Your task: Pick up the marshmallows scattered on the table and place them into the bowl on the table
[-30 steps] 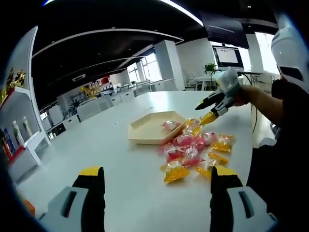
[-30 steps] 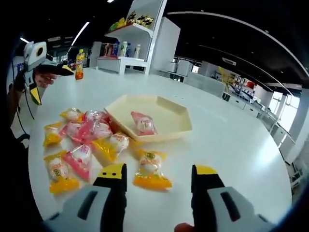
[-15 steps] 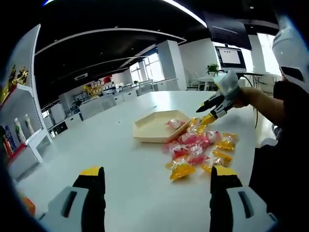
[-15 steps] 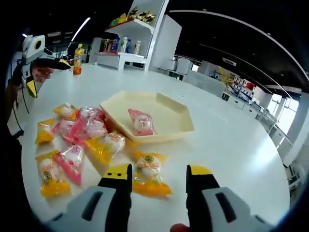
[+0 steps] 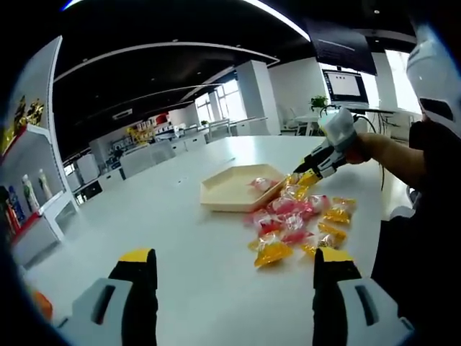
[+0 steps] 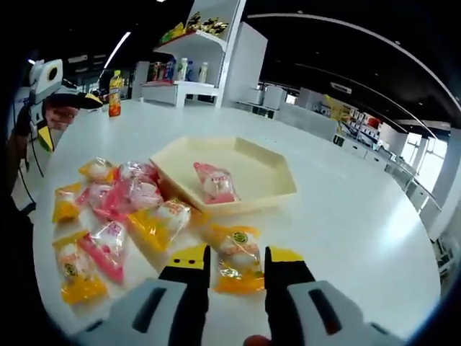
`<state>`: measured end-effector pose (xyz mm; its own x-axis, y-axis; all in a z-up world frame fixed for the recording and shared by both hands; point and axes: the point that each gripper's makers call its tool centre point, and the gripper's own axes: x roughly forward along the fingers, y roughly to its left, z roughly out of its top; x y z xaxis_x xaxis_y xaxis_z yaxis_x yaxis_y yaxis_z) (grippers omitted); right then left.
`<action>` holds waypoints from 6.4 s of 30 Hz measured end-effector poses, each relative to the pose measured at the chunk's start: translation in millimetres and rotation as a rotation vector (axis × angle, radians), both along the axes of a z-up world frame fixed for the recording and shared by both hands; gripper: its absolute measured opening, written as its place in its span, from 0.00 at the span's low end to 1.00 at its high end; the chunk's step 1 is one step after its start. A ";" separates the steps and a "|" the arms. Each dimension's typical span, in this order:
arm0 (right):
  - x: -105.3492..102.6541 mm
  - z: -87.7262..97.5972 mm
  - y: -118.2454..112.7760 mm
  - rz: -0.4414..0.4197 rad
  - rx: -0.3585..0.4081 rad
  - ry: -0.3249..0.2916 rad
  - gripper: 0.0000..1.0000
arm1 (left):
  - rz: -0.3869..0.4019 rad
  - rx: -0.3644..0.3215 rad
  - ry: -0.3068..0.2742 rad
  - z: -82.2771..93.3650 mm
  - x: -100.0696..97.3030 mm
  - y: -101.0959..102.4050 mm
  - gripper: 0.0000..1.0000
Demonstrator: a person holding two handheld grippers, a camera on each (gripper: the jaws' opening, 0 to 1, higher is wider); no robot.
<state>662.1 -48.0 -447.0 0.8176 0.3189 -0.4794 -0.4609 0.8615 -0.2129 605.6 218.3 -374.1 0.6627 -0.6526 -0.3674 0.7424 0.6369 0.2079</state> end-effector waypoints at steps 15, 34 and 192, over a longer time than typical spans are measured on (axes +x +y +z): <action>-1.3 -1.2 -3.1 -0.043 0.080 0.015 0.22 | -0.001 0.004 -0.006 1.7 -2.0 -0.8 0.89; -8.4 3.1 -7.8 -0.086 0.147 0.013 0.16 | -0.008 -0.001 -0.024 9.3 -8.9 -3.6 0.89; -43.8 98.6 -23.0 -0.094 0.375 -0.106 0.15 | -0.048 -0.034 -0.037 17.3 -27.1 -19.7 0.87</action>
<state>618.3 -71.0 -348.4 0.8901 0.3775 -0.2554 -0.3691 0.9258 0.0822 578.6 198.6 -356.8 0.6429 -0.6960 -0.3198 0.7647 0.6077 0.2146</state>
